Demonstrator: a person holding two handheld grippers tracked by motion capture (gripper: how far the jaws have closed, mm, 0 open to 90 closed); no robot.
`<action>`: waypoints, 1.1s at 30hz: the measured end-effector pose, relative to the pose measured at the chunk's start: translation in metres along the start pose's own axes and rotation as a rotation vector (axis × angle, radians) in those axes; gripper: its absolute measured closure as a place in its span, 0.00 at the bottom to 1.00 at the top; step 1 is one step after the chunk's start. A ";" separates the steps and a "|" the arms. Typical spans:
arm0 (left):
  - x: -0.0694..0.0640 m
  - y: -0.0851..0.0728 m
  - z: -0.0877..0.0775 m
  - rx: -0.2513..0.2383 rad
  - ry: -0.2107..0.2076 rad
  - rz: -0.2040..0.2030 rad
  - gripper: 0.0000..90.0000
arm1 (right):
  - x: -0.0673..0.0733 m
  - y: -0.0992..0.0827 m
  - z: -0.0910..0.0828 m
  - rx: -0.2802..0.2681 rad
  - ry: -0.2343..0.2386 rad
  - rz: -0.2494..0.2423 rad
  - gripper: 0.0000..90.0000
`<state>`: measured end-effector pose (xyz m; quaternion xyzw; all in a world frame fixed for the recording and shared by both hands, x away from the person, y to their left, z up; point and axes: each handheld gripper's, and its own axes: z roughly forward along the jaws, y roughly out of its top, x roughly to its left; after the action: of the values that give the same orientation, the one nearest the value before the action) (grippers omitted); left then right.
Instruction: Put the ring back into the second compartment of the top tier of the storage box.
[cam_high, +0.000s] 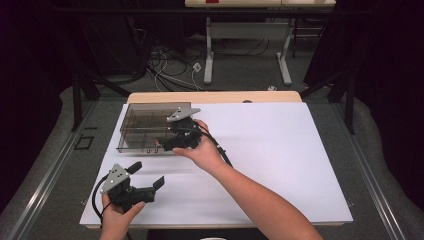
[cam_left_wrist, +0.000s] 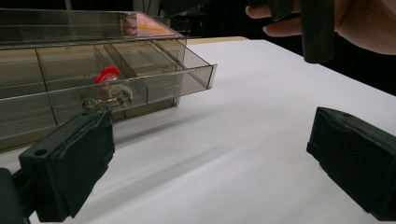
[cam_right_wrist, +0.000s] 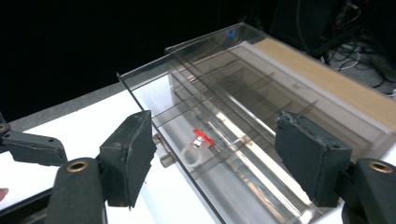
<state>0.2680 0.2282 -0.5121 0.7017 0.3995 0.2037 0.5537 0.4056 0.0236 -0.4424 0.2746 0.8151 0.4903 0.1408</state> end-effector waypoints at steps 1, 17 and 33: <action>0.000 0.000 0.000 0.000 0.000 0.000 0.01 | 0.000 0.000 0.000 0.000 0.000 0.000 0.31; -0.001 0.001 0.004 0.002 -0.007 0.000 0.01 | -0.014 -0.016 -0.053 -0.071 -0.072 0.031 0.18; -0.001 0.001 0.003 -0.001 -0.002 -0.004 0.01 | -0.019 -0.051 -0.108 -0.122 -0.100 0.037 0.12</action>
<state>0.2697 0.2259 -0.5123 0.7009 0.4000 0.2021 0.5549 0.3510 -0.0839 -0.4366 0.3046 0.7703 0.5274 0.1889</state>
